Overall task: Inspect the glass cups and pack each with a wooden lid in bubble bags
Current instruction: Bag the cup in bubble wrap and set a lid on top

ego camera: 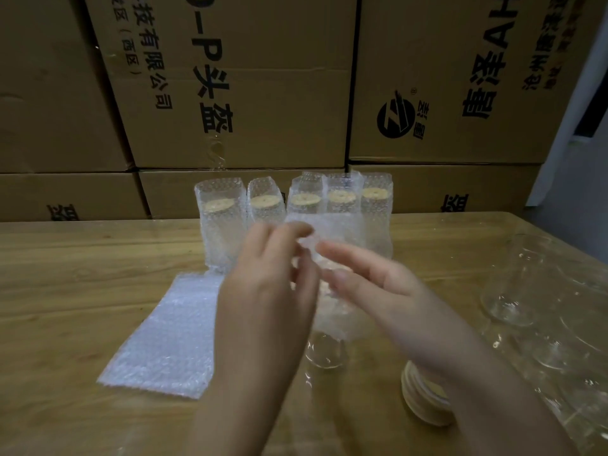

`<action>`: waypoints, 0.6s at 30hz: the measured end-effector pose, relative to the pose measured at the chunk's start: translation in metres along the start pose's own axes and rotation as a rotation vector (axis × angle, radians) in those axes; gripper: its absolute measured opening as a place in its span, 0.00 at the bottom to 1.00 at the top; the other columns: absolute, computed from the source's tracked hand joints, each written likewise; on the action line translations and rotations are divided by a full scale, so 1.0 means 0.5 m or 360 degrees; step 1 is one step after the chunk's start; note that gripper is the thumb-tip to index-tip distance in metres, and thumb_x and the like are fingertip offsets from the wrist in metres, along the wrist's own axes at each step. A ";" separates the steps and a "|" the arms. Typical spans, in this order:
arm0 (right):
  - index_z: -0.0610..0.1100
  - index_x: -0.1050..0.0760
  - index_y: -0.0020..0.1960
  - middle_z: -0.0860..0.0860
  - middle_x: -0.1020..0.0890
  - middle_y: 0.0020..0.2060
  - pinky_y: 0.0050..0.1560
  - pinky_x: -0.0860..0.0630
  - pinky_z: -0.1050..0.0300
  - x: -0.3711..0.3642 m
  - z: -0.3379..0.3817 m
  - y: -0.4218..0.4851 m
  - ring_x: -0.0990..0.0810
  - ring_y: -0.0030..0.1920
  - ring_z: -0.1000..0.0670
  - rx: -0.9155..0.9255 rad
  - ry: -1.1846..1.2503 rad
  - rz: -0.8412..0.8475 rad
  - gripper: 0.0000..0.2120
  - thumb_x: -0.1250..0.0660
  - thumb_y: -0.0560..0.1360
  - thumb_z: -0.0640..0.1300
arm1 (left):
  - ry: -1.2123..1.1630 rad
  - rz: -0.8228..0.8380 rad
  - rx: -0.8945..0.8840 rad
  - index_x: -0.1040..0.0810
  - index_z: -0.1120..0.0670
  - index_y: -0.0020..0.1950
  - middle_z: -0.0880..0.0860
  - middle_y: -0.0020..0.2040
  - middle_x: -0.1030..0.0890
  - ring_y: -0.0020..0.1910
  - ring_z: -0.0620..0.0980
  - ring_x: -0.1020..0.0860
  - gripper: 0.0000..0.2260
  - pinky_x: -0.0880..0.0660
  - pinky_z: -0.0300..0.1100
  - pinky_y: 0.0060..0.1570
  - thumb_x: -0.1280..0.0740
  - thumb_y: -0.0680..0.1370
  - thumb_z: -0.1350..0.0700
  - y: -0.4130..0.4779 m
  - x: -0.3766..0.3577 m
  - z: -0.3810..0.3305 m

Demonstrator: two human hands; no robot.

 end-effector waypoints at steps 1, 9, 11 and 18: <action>0.58 0.23 0.60 0.60 0.19 0.57 0.62 0.27 0.58 0.003 0.016 -0.006 0.22 0.58 0.63 0.0138 -0.0037 -0.0101 0.12 0.37 0.78 0.49 | 0.0018 -0.0021 0.0103 0.21 0.54 0.53 0.48 0.44 0.25 0.34 0.41 0.26 0.08 0.28 0.38 0.37 0.32 0.76 0.63 0.008 0.008 0.021; 0.56 0.31 0.54 0.62 0.27 0.56 0.55 0.28 0.58 0.033 -0.075 0.039 0.27 0.56 0.62 0.0010 -0.1107 -0.0297 0.09 0.35 0.75 0.55 | -0.0145 -0.0209 0.0506 0.32 0.46 0.42 0.44 0.39 0.24 0.38 0.39 0.24 0.11 0.30 0.32 0.31 0.31 0.74 0.58 0.022 0.055 0.092; 0.58 0.36 0.55 0.64 0.35 0.61 0.54 0.32 0.58 0.021 -0.120 0.053 0.32 0.59 0.60 -0.0089 -0.1292 -0.0115 0.18 0.33 0.71 0.60 | -0.0154 -0.0167 0.0510 0.32 0.46 0.42 0.45 0.38 0.23 0.38 0.39 0.24 0.11 0.29 0.30 0.32 0.31 0.74 0.58 0.019 0.048 0.092; 0.62 0.41 0.48 0.65 0.33 0.53 0.43 0.27 0.58 0.037 -0.139 0.064 0.28 0.47 0.60 -0.0010 -0.1142 -0.0339 0.20 0.32 0.64 0.62 | -0.0278 0.0045 0.0565 0.31 0.45 0.41 0.45 0.39 0.22 0.38 0.40 0.24 0.13 0.29 0.29 0.34 0.30 0.74 0.60 0.004 -0.013 0.099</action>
Point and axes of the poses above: each hand's wrist, its own y-axis towards the middle knuckle, its own x-axis out of the back of the hand, z = x × y, the point moved 4 cm from there along y, towards the middle knuckle
